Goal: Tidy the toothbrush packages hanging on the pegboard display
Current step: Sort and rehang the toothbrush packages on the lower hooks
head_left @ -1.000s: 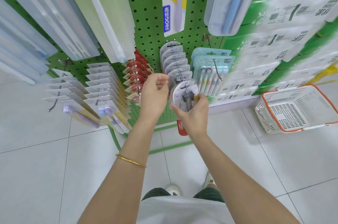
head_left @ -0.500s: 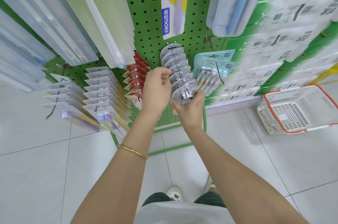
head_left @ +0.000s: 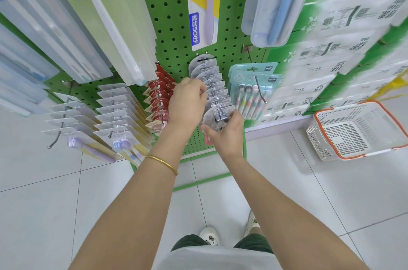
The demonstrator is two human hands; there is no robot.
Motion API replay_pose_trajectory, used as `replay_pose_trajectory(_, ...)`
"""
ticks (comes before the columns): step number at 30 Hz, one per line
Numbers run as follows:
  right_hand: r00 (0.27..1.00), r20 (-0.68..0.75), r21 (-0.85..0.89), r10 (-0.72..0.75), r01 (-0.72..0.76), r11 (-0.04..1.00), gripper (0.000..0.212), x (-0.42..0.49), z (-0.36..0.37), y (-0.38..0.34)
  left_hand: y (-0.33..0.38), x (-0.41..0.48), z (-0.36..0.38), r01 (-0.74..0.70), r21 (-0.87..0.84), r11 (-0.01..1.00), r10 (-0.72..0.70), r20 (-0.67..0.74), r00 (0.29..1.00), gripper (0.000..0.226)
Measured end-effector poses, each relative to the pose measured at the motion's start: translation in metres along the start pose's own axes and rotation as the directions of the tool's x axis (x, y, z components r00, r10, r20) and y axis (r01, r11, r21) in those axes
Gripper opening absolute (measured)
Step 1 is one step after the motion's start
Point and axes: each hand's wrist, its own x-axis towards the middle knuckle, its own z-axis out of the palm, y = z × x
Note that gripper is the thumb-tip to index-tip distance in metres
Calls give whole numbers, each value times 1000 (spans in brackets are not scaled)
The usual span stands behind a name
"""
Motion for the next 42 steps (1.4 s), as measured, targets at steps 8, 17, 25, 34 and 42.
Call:
replay_pose_trajectory(8,999,52,10,-7,7,1000,86,-3,-8,0,5,3,4,-18,146,989,21,-18,1000,14)
replay_pose_trajectory(17,997,74,-32,-16,19,999,98,-6,-16,4,2,-2,-2,-44,217,975,60,-70,996,11)
replay_pose_trajectory(25,995,103,-48,5,0,999,105,-12,-20,2,-1,-18,-5,-6,317,948,40,-102,994,15)
replay_pose_trajectory(34,990,139,-88,30,-18,996,105,-22,-28,5,7,-53,-12,125,470,874,-82,-112,990,18)
replay_pose_trajectory(42,980,192,-38,45,-38,999,102,-41,-40,12,11,-91,-24,193,449,873,-195,-43,980,24)
